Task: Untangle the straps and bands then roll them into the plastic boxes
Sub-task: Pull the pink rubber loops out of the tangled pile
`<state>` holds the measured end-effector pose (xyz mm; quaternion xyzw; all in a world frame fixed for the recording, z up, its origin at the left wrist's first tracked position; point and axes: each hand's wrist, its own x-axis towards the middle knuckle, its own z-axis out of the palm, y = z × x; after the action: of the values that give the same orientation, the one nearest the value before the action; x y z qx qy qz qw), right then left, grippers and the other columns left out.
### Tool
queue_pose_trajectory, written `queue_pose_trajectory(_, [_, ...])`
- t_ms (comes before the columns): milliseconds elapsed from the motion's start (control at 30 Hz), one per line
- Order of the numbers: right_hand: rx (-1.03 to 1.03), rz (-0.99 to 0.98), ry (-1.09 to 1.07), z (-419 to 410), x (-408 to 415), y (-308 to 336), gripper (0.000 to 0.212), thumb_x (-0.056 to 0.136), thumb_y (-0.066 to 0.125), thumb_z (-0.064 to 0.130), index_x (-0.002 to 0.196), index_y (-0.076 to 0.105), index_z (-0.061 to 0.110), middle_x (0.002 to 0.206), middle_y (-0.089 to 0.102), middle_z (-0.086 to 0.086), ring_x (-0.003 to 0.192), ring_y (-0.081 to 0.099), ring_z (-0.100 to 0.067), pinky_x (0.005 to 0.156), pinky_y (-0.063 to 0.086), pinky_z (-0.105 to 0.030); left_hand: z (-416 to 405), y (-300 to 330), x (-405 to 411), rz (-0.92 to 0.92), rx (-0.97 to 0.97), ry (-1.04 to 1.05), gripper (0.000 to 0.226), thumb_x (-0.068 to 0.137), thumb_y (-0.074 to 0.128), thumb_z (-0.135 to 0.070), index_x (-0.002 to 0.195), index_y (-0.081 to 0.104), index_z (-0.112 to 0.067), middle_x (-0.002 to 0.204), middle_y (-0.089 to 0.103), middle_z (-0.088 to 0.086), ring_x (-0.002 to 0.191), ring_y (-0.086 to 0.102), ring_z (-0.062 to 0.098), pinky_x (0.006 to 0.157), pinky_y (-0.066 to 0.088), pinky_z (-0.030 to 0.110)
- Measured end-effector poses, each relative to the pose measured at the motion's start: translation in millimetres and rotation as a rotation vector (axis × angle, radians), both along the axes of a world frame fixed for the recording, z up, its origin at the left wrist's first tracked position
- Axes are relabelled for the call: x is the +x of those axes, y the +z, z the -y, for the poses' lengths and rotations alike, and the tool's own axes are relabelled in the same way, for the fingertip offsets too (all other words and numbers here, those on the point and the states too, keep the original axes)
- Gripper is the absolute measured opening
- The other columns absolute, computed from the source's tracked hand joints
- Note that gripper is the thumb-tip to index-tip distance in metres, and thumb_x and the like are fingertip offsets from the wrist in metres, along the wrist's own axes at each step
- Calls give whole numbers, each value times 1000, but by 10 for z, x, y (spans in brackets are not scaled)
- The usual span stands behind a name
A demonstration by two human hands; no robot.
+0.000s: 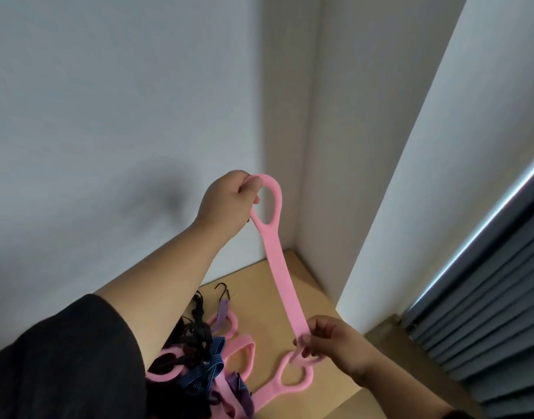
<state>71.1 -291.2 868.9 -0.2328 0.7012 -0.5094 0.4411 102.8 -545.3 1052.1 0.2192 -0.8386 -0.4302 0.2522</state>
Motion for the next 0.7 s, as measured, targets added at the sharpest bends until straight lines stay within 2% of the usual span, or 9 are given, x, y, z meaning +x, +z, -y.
queue_pose_trajectory(133, [84, 53, -33, -164, -262, -306, 9, 94, 66, 14, 97, 69, 6, 84, 71, -5, 77, 60, -15, 73, 49, -30, 56, -345, -378, 97, -68, -19, 20, 100, 46, -32, 91, 60, -21, 84, 65, -5, 75, 63, 23, 75, 57, 49])
queue_pose_trajectory(233, [241, 86, -59, -257, -461, -528, 12, 96, 64, 14, 102, 69, 5, 84, 73, -5, 71, 62, -11, 66, 51, -24, 127, -693, -603, 191, -71, -4, 16, 100, 46, -32, 89, 56, -28, 86, 62, -3, 80, 64, 28, 77, 57, 51])
queue_pose_trajectory(300, [346, 85, -74, -300, -592, -685, 10, 97, 63, 17, 101, 70, 11, 86, 74, -7, 70, 65, -12, 67, 57, -26, 173, -949, -723, 276, -68, 7, 15, 101, 48, -30, 87, 54, -31, 84, 58, -6, 80, 64, 29, 79, 56, 51])
queue_pose_trajectory(367, [421, 40, -91, -310, -711, -805, 10, 98, 62, 21, 98, 72, 17, 89, 75, -8, 70, 67, -14, 69, 60, -29, 222, -1198, -843, 340, -70, 11, 11, 100, 48, -28, 95, 57, -32, 89, 60, -6, 82, 65, 29, 79, 56, 52])
queue_pose_trajectory(467, [465, -18, -142, -288, -844, -924, 9, 99, 62, 22, 105, 67, 20, 90, 74, -5, 68, 71, -13, 62, 60, -25, 304, -1459, -1076, 406, -137, 16, 10, 100, 51, -28, 102, 61, -25, 95, 64, 0, 81, 65, 26, 76, 56, 47])
queue_pose_trajectory(533, [472, -27, -170, -280, -892, -965, 15, 98, 63, 22, 113, 60, 21, 92, 72, -2, 69, 73, -12, 56, 56, -20, 346, -1611, -1267, 435, -198, 4, 13, 98, 54, -27, 103, 66, -23, 97, 68, 2, 85, 64, 23, 76, 55, 40])
queue_pose_trajectory(633, [481, -57, -147, -309, -923, -1043, 10, 95, 66, 17, 104, 60, 16, 91, 71, -3, 71, 71, -13, 55, 56, -20, 391, -1831, -1541, 485, -294, -26, 20, 95, 59, -28, 110, 71, -23, 104, 72, 2, 94, 65, 23, 78, 52, 33])
queue_pose_trajectory(700, [511, -85, -116, -354, -929, -1098, 7, 94, 67, 18, 99, 62, 17, 90, 71, -2, 75, 70, -13, 62, 60, -25, 379, -2008, -1671, 543, -417, -74, 25, 96, 57, -34, 114, 69, -23, 106, 72, 3, 95, 66, 26, 80, 53, 33])
